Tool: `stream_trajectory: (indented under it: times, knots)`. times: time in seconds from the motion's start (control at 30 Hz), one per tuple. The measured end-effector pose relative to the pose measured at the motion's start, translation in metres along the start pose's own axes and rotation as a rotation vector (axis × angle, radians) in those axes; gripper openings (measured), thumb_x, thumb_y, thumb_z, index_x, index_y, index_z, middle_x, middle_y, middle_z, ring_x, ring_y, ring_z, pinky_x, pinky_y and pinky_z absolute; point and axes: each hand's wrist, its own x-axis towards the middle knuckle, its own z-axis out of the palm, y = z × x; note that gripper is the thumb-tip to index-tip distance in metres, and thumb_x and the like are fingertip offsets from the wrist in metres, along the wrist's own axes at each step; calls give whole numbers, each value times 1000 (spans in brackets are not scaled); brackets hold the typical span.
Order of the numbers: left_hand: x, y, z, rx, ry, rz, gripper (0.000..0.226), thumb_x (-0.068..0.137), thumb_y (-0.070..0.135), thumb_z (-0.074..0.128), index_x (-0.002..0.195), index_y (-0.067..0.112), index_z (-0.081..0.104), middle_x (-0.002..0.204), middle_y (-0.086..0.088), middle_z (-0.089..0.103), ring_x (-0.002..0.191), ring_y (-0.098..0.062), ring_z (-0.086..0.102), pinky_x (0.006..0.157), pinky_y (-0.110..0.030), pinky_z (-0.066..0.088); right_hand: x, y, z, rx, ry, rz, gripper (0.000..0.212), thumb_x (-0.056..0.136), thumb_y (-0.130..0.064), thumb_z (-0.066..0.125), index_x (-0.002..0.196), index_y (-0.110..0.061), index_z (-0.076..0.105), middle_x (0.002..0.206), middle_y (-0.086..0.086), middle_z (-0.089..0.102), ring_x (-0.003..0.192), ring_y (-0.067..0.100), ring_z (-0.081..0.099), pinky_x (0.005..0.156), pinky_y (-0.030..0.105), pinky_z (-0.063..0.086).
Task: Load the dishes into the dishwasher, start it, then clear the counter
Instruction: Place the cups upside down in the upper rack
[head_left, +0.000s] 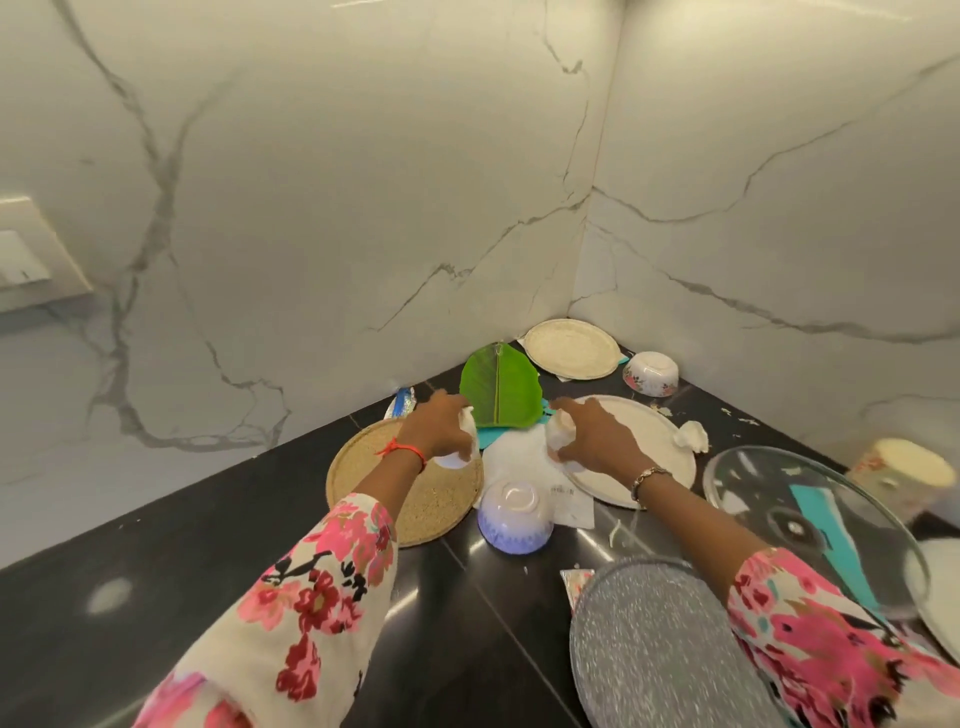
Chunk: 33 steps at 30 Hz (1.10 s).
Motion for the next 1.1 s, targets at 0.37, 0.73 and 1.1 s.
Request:
stream_trajectory:
  times: [0.37,0.73,1.1]
  knots:
    - [-120,48,28,61,9,128,77,69,21,76,138,19,43,132,-11,43,117,-31,51,91,-39,46,-161,-2,9,22,60,79,65,77,-31,71,133,-19,40,128,14,40,113,35,51,95,43,46]
    - [-337,80,113,-1,4,147,71,67,25,76,133,23,49,125,-9,47,115,-30,52,93,-37,46,-393,34,58,152,67,141,66,72,-29,76,129,-18,43,129,12,42,112,30,52,91,32,43]
    - [-558,75,235,14,-182,148,71,72,26,73,137,20,45,126,-10,44,115,-31,51,95,-43,46,-631,49,162,185,2,337,66,72,-28,74,130,-19,45,129,10,46,116,31,51,98,35,41]
